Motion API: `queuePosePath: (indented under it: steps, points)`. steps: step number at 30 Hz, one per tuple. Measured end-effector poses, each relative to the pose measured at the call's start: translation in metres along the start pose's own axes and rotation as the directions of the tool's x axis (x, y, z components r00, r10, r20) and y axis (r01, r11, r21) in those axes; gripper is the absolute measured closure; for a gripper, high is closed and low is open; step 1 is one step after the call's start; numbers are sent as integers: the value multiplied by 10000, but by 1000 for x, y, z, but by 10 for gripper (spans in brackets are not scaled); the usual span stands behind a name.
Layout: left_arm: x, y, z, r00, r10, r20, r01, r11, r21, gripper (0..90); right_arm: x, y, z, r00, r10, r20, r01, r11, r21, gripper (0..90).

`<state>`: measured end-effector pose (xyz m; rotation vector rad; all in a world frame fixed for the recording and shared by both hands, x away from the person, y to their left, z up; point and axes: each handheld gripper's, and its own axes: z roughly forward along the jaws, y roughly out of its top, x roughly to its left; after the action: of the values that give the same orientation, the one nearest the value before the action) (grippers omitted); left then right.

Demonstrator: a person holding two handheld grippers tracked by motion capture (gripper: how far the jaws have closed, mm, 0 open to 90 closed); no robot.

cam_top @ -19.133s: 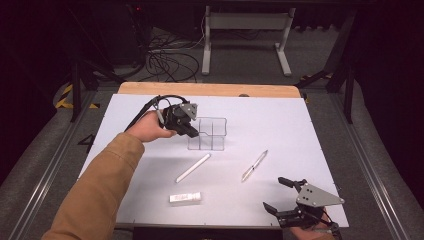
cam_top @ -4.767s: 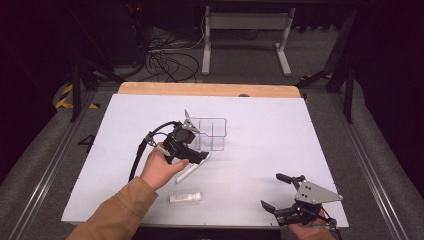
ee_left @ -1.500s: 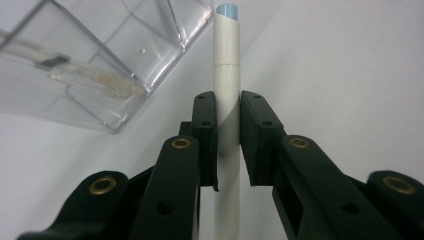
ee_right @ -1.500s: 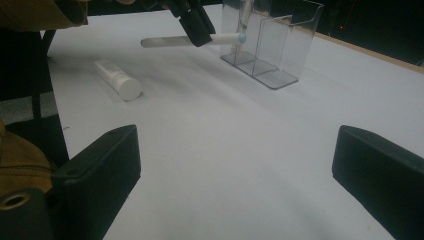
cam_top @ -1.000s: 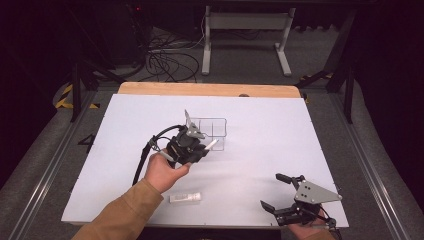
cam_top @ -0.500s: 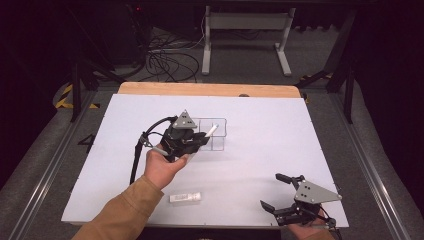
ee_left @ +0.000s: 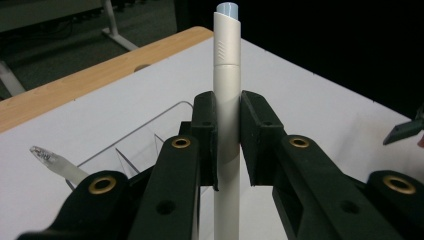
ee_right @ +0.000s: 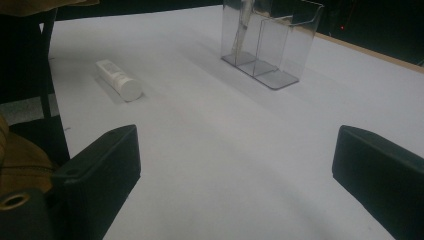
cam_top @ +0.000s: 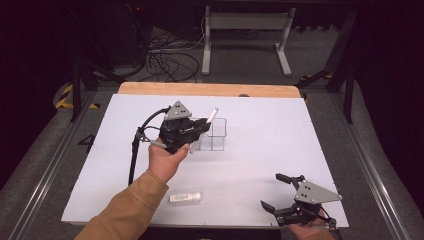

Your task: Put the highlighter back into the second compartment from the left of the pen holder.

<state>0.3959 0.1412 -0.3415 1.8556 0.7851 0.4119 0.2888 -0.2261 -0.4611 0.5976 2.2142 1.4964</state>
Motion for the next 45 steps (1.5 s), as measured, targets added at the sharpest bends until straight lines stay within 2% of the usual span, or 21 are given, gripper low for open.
queuePosePath:
  steps: [1,6,9,12,18,21,24,26,29,32,35,37,41,45]
  points:
    - [0,1,1,9999,-148,5,148,9998,-140,778,0,0,0,10000,-5,5,5,10000,-2,58]
    - [3,5,3,9996,-244,-173,232,9974,-683,778,0,0,-1,10000,-8,12,8,10000,-12,58]
    - [6,7,7,9989,-250,-395,215,9961,-859,778,-1,0,-1,10000,-13,16,13,10000,-12,58]
    - [9,9,10,9981,-495,-379,453,9935,-1045,778,-1,0,-1,10000,-12,16,12,10000,-18,58]
    - [13,12,17,9972,-515,-542,437,9897,-1362,777,-1,-1,-1,10000,-26,-4,26,10000,-11,58]
    - [16,12,21,9964,-686,-495,604,9867,-1511,777,-1,-1,-1,10000,-19,9,19,10000,-7,58]
    - [19,13,25,9948,-794,-640,678,9838,-1661,777,-1,-1,-1,10000,-6,-6,6,10000,-9,58]
    - [22,13,27,9942,-874,-631,756,9826,-1696,777,-1,-1,-1,10000,-28,3,28,10000,-11,58]
    - [25,16,33,9927,-540,-1082,368,9872,-1550,777,-1,-1,-1,10000,-28,-9,28,10000,-13,58]
    - [29,18,37,9905,-553,-1255,351,9868,-1578,776,-1,-1,-2,10000,-24,23,24,10000,-5,58]
    - [31,19,40,9896,-622,-1296,409,9861,-1610,776,-2,-1,-2,10000,20,-16,-20,10000,-37,58]
    - [33,18,43,9893,-817,-1205,616,9849,-1619,776,-2,-1,-1,10000,6,-25,-6,10000,-17,58]
    - [35,18,46,9902,-906,-1060,718,9830,-1691,776,-1,-1,-2,10000,18,-21,-18,10000,-34,58]
    - [34,17,49,9922,-650,-1060,450,9825,-1806,776,-1,-1,-2,10000,26,-32,-26,10000,-49,58]
